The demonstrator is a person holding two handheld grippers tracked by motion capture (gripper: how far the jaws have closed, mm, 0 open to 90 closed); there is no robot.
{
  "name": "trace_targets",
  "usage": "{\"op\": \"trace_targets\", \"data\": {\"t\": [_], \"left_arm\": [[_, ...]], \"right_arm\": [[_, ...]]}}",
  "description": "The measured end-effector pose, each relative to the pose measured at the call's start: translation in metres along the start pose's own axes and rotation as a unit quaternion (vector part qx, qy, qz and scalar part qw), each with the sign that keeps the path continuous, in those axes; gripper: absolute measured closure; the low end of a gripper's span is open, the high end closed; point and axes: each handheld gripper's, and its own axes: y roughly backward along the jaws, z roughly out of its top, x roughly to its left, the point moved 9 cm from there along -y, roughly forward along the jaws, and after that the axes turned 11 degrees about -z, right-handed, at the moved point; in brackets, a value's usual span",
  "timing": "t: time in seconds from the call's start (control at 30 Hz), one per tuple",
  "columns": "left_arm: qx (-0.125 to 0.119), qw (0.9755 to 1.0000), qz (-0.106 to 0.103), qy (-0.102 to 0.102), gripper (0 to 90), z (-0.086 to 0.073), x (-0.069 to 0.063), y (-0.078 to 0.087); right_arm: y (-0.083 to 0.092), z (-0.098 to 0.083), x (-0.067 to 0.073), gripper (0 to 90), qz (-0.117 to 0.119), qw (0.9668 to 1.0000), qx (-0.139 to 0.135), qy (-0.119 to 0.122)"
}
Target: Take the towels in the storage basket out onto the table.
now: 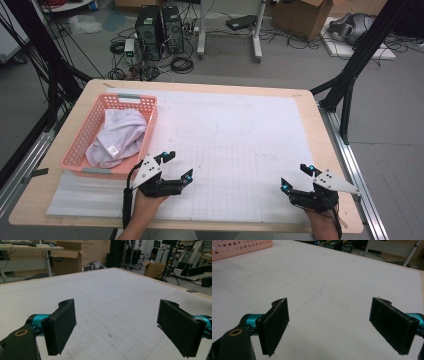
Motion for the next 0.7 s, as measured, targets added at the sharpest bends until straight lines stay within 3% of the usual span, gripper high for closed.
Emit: {"op": "trace_targets", "data": {"t": [0.37, 0.57, 0.7], "left_arm": [[0.005, 0.9999, -0.013, 0.001, 15.8, -0.003, -0.0026, -0.0031], [-0.009, 0.9995, -0.023, 0.019, 15.7, -0.0004, -0.0037, -0.0021], [-0.01, 0.9997, -0.016, 0.012, 15.6, 0.0017, -0.0024, -0.0006]], "right_arm": [[-0.0021, -0.0019, -0.001, 14.9, 0.006, 1.0, 0.002, -0.005], [-0.004, -0.0035, -0.0006, 14.9, 0.008, 0.9999, 0.005, -0.003], [-0.0042, -0.0036, -0.0019, 14.9, 0.008, 0.9999, 0.006, -0.003]]}}
